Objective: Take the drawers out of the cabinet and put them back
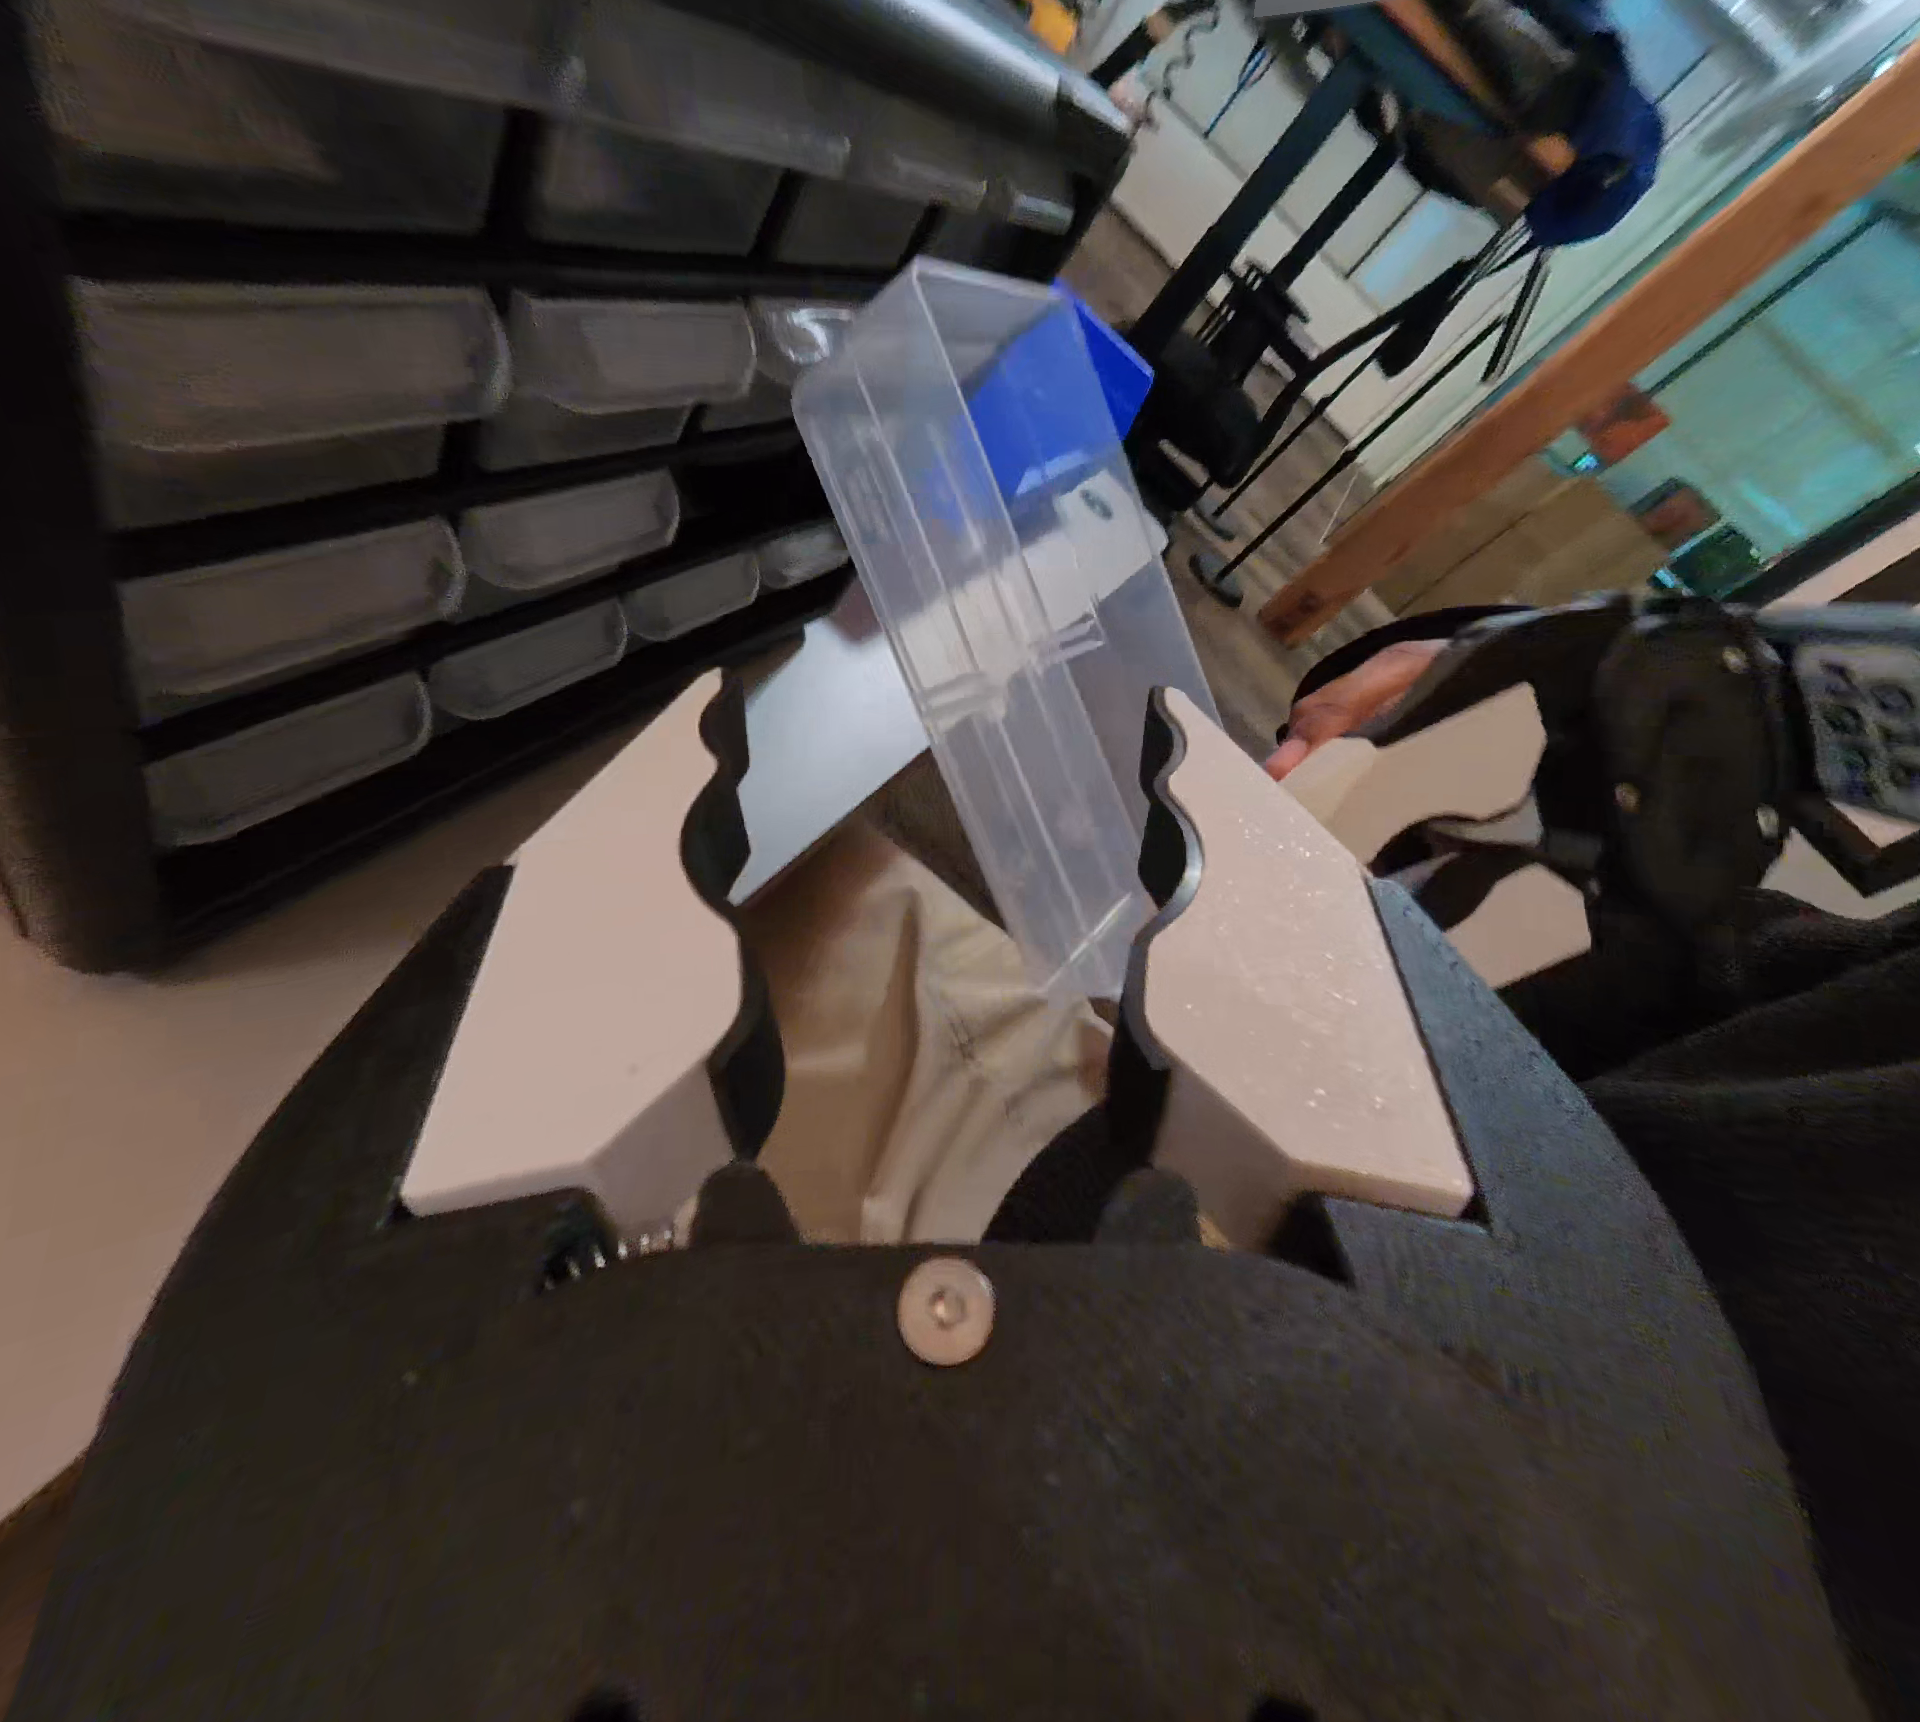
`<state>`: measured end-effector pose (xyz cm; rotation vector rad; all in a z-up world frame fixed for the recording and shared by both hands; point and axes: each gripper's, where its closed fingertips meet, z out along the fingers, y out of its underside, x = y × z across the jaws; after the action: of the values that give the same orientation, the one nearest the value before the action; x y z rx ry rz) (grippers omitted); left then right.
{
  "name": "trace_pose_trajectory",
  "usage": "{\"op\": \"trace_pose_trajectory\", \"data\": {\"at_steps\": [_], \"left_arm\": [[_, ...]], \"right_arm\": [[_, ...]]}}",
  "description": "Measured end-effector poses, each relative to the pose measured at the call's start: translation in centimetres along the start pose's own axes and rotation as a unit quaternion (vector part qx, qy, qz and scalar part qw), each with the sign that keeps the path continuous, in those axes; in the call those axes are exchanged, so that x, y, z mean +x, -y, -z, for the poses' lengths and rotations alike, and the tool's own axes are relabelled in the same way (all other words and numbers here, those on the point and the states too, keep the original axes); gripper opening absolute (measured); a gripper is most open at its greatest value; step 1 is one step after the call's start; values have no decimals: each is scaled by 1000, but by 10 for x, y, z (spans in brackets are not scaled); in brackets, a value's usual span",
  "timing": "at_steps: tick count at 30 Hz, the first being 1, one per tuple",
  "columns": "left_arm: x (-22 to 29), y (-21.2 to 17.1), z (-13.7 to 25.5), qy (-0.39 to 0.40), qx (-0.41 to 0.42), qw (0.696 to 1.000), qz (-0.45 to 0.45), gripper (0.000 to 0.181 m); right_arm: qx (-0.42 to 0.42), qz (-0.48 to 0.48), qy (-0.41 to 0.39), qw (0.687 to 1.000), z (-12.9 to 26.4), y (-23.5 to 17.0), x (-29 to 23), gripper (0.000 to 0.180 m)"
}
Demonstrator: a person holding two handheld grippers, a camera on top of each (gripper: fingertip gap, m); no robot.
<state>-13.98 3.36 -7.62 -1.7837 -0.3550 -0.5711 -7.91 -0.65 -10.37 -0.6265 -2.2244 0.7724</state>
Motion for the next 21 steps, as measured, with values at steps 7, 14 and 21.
{"op": "trace_pose_trajectory", "data": {"at_steps": [7, 14, 21], "left_arm": [[-29, -3, 15, 17, 50, 997, -47, 72], [-42, -34, 0, 12, -5, 998, -67, 71], [-51, -35, 1, -2, 1, 1000, -25, 68]], "right_arm": [[51, -155, 166, 972, 21, -17, 2, 12], [69, -211, 235, 946, 24, -29, 14, 12], [46, -203, 242, 947, 19, -40, 26, 12]]}}
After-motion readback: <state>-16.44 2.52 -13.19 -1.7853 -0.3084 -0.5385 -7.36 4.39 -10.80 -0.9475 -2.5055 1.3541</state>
